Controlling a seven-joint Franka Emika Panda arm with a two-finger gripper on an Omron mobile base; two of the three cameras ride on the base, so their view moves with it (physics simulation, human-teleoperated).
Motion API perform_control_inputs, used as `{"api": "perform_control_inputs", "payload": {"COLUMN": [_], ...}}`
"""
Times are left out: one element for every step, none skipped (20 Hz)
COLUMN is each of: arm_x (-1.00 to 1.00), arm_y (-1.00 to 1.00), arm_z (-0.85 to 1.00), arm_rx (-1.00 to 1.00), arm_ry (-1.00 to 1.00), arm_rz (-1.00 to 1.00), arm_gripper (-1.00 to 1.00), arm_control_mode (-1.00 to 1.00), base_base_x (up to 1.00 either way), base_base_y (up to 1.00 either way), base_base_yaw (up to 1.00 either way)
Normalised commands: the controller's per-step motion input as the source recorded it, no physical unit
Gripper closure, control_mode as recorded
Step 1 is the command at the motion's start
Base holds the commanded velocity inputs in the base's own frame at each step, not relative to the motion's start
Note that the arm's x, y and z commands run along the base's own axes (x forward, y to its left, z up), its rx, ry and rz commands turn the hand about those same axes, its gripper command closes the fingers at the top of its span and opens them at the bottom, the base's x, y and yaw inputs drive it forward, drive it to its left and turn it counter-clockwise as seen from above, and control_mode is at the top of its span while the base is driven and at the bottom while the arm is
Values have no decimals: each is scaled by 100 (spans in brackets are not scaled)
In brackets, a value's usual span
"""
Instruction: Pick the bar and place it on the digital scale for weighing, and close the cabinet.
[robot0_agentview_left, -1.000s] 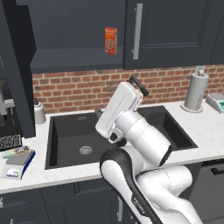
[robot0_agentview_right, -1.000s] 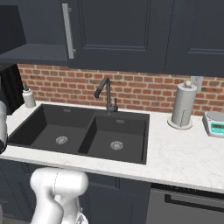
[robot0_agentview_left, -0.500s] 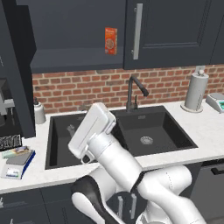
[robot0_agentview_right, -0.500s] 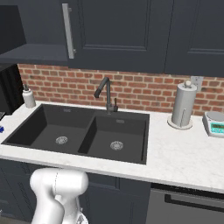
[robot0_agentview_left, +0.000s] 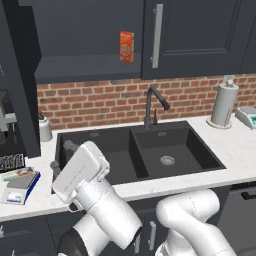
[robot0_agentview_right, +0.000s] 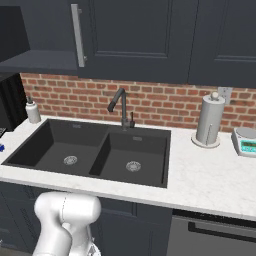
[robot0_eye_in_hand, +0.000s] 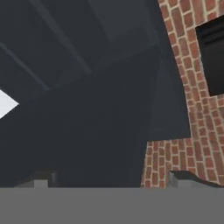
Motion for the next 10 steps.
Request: {"api": "perform_control_inputs", "payload": {"arm_x": [-86, -86, -86, -86, -86, -86, -83, -78, -71, -49], "arm_y": [29, 28, 27, 28, 32, 32, 36, 38, 36, 48], "arm_z": [0, 0, 0, 0, 0, 0, 0, 0, 0, 0], "arm_rx": [0, 0, 0, 0, 0, 0, 0, 0, 0, 0], "arm_ry": [-12, -13, -15, -17, -18, -18, -19, -18, -20, -22], "arm_rz": [0, 0, 0, 0, 0, 0, 0, 0, 0, 0], "arm_gripper": [-100, -100, -100, -100, -100, -100, -100, -100, -100, -100], "arm_control_mode": [-100, -100, -100, -100, -100, -100, -100, -100, -100, -100], "base_base_x": [0, 0, 0, 0, 0, 0, 0, 0, 0, 0], "base_base_y": [0, 0, 0, 0, 0, 0, 0, 0, 0, 0], "base_base_yaw": [0, 0, 0, 0, 0, 0, 0, 0, 0, 0]}}
